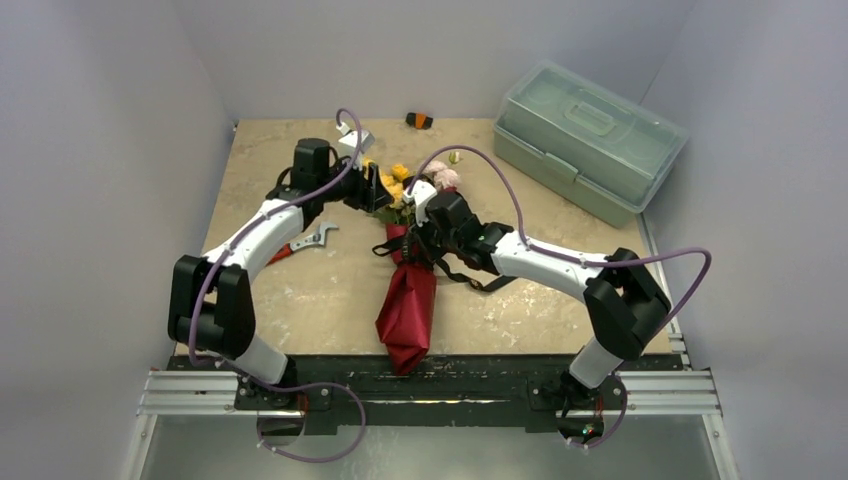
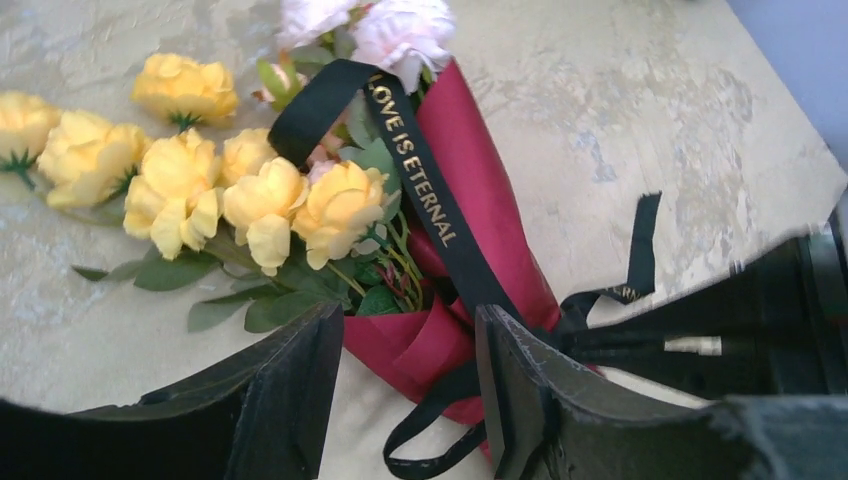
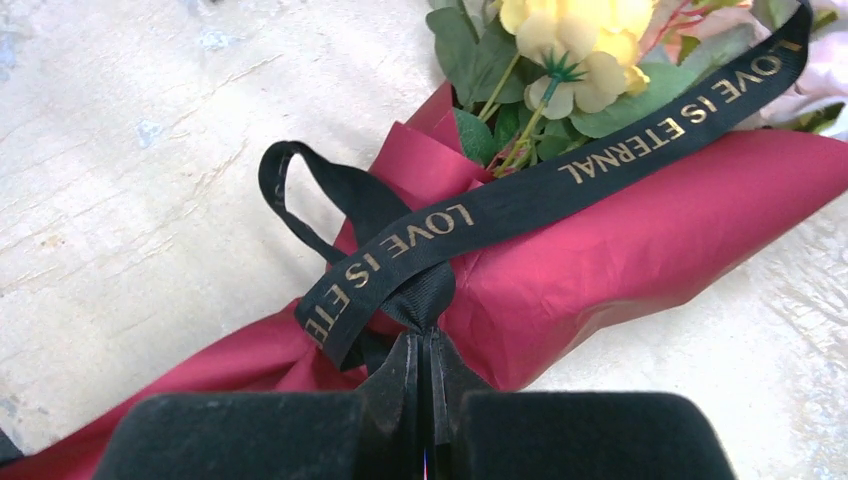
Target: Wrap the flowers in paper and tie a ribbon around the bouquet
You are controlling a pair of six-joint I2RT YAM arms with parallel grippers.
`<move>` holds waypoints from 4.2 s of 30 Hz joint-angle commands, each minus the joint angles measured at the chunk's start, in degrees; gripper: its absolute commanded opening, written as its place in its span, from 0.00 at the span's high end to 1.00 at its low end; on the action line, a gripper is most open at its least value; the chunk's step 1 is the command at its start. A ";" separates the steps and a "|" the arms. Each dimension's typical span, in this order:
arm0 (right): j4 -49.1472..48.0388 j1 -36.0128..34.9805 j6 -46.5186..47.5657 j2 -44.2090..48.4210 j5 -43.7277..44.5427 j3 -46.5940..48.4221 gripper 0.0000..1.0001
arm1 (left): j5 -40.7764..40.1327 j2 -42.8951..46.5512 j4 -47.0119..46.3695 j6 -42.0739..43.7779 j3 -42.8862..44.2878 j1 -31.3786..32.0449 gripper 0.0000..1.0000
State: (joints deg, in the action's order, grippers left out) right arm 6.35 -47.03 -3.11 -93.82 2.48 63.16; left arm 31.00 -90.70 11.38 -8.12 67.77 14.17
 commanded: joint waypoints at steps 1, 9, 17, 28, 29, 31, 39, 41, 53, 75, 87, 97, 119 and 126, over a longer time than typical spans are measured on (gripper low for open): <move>-3.18 1.18 -2.71 2.74 0.59 -1.44 1.00 | 9.91 6.93 -24.01 6.47 -10.63 -0.46 0.45; -4.19 2.15 -5.95 3.59 1.04 -3.60 1.00 | 23.05 6.15 -26.71 23.90 -14.45 1.82 0.41; -5.30 2.64 -7.75 5.23 1.84 -5.85 1.00 | 21.77 2.07 -20.98 32.31 -11.78 8.44 0.41; -9.16 2.81 -9.24 8.74 1.35 -9.33 1.00 | 23.69 -2.57 -26.33 31.92 -12.06 9.57 0.48; -9.17 2.82 -9.23 8.82 1.49 -9.44 1.00 | 24.34 -3.24 -26.77 31.71 -11.78 9.89 0.49; -8.92 2.84 -8.98 8.92 1.71 -9.54 1.00 | 25.25 -4.31 -26.30 31.84 -10.71 10.51 0.50; -8.74 3.24 -8.52 8.59 1.41 -9.24 1.00 | 25.02 -6.53 -22.60 34.56 -8.04 12.31 0.52; -8.71 3.25 -8.35 8.48 1.32 -9.11 1.00 | 24.13 -7.12 -22.71 34.86 -8.29 12.61 0.55; -8.35 4.96 -7.88 8.31 1.44 -9.28 1.00 | 19.20 -3.18 -17.97 37.61 -13.50 11.91 0.59; -7.14 6.27 -7.63 4.70 -0.53 -5.88 1.00 | 18.30 2.02 -17.17 30.49 -10.17 10.26 0.32; -6.53 6.57 -10.58 5.20 2.00 -5.59 1.00 | 15.27 0.56 -22.90 25.36 -11.39 9.06 0.31; -6.59 6.60 -11.19 6.86 1.63 -7.65 1.00 | 16.53 -5.08 -30.34 21.35 -10.47 12.54 0.32; -6.98 7.41 -11.83 9.14 3.39 -10.34 1.00 | 12.00 -2.56 -23.93 26.62 -15.16 13.86 0.45; -6.96 7.39 -11.98 8.59 2.06 -10.07 1.00 | 10.98 -2.40 -29.98 22.68 -18.08 13.86 0.45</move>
State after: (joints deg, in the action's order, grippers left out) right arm 0.84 -39.79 -14.37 -86.43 4.93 53.08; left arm 42.33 -94.89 -13.28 17.04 51.37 27.94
